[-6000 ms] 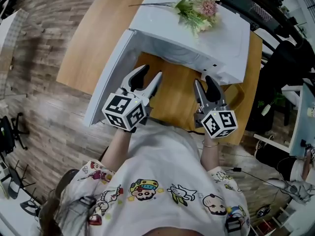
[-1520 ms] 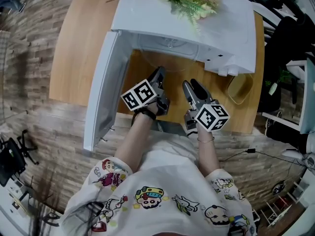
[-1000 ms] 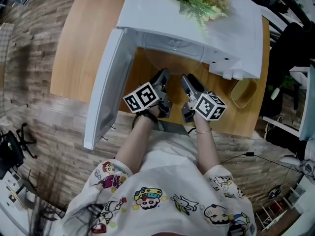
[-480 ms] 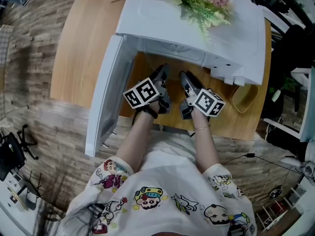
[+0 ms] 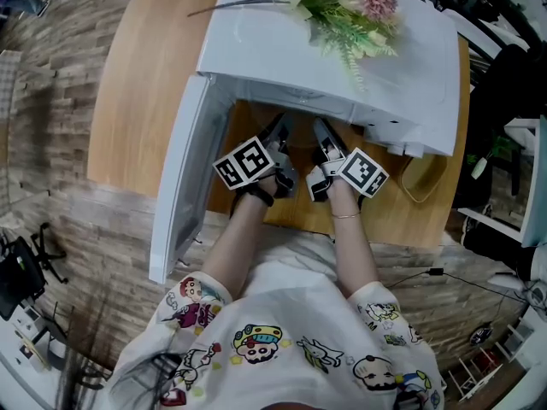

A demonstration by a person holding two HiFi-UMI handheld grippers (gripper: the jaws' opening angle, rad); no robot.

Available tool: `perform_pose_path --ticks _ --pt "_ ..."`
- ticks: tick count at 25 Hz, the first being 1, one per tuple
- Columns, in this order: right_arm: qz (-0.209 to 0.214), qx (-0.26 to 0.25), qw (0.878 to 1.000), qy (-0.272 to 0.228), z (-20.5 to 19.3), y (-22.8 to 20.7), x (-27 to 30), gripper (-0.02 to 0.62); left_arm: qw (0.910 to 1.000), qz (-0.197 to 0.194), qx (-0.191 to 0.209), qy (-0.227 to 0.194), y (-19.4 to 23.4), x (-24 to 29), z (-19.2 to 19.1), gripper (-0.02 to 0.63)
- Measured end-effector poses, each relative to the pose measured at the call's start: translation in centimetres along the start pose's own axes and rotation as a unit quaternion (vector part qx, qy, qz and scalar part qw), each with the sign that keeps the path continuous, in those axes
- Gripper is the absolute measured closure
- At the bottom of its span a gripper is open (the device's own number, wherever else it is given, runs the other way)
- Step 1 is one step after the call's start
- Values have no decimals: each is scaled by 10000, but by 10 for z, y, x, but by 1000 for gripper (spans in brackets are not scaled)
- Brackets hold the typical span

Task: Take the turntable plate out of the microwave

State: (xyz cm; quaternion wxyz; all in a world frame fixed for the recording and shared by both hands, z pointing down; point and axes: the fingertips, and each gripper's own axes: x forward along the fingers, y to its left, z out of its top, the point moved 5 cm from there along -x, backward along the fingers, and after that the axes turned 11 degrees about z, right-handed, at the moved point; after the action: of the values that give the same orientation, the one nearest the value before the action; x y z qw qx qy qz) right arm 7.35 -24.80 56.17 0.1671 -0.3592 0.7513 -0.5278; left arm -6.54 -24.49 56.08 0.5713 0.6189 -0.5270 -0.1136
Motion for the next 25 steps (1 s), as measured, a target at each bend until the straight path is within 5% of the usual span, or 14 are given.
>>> perform_pose_path --ticks 10,25 --pt "341 538 9979 -102 -4 2 -6 505 9998 -65 165 -46 -2 -9 -1 531" --pt "864 484 9950 90 -15 27 -33 508 9988 -77 222 -440 -14 -49 -19 529"
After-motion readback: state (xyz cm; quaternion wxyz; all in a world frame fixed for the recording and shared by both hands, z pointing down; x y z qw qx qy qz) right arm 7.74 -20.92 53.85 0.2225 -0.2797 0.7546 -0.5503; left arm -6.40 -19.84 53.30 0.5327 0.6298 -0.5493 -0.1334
